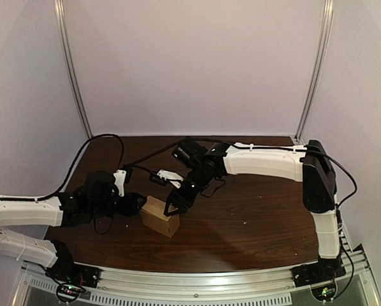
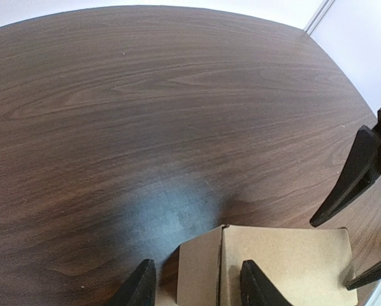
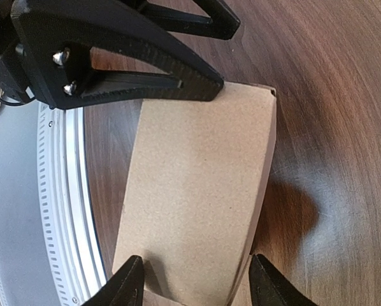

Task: Fold the paper box

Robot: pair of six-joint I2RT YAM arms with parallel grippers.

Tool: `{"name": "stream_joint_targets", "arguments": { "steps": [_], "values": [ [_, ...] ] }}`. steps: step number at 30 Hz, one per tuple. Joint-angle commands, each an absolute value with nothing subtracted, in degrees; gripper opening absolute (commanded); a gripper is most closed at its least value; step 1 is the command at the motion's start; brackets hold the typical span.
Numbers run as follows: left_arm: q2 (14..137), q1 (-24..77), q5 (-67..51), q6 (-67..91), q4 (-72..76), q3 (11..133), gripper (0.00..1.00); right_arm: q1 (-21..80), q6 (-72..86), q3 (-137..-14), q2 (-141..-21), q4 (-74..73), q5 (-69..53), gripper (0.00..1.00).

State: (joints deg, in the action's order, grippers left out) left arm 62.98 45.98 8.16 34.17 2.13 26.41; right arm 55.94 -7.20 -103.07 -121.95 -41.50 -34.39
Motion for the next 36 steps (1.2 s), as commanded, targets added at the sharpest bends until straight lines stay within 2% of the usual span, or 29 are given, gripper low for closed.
{"name": "stream_joint_targets", "arguments": {
  "steps": [1,13,21,25,36],
  "values": [
    [65.84,45.97,10.63,33.44,-1.91,23.48,0.47,56.16,-8.22,-99.6,-124.16,-43.42,-29.13,0.57],
    [70.34,45.92,11.3,33.91,1.63,22.22,0.47,56.3,-8.81,-97.87,-124.47,-42.57,-26.99,0.56],
    [62.54,45.97,12.23,27.5,-8.08,36.23,0.49,56.33,-9.01,-98.79,-124.18,-43.06,-26.61,0.56],
    [62.07,45.97,12.3,26.41,-9.98,38.79,0.5,56.26,-8.97,-99.11,-124.4,-43.23,-26.46,0.56],
    [67.21,45.96,10.18,30.36,-1.33,27.34,0.46,56.26,-8.83,-99.49,-124.7,-43.62,-26.84,0.56]
  ]
}}
